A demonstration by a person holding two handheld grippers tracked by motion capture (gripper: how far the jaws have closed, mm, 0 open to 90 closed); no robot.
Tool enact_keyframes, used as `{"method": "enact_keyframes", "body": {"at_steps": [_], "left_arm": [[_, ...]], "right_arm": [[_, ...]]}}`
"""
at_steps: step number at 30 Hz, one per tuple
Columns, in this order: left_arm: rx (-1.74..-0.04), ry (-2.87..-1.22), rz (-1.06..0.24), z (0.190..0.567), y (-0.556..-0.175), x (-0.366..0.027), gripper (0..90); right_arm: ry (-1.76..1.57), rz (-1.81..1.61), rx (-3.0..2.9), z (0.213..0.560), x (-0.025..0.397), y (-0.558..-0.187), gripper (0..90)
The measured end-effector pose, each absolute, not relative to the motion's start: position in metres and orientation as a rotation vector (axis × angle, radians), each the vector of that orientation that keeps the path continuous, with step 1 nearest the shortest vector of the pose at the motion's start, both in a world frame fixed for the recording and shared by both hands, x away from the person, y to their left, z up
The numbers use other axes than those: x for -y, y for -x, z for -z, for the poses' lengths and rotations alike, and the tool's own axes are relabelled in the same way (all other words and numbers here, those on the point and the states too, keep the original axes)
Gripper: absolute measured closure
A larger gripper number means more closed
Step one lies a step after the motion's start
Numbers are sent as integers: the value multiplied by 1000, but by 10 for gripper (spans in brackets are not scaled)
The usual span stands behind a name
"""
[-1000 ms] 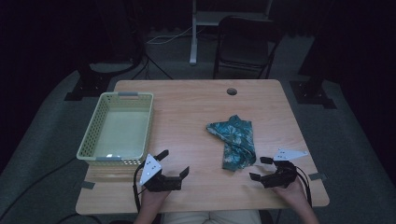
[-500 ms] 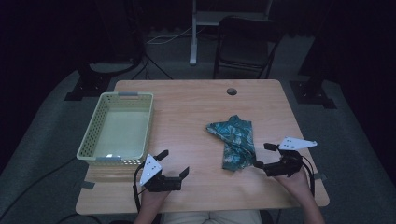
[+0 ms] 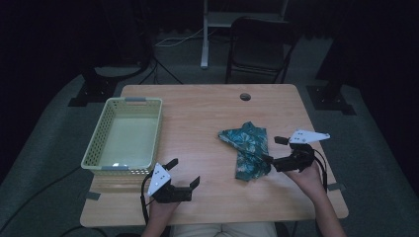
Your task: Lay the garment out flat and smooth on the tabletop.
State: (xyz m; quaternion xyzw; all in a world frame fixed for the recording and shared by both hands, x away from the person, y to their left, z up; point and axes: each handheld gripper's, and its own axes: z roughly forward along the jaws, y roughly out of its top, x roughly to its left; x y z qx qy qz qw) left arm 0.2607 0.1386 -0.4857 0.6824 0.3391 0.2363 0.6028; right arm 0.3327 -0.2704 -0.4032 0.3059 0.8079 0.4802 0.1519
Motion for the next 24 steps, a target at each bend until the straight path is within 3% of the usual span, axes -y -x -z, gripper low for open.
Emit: {"method": "enact_keyframes", "body": {"at_steps": [10, 24], "left_arm": [[-787, -1576, -546, 486, -261, -138, 12], [-785, -1574, -541, 486, -261, -138, 12]], "right_arm": [[-829, -1430, -2322, 388, 244, -359, 117], [-781, -1330, -2435, 396, 193, -395, 127]]}}
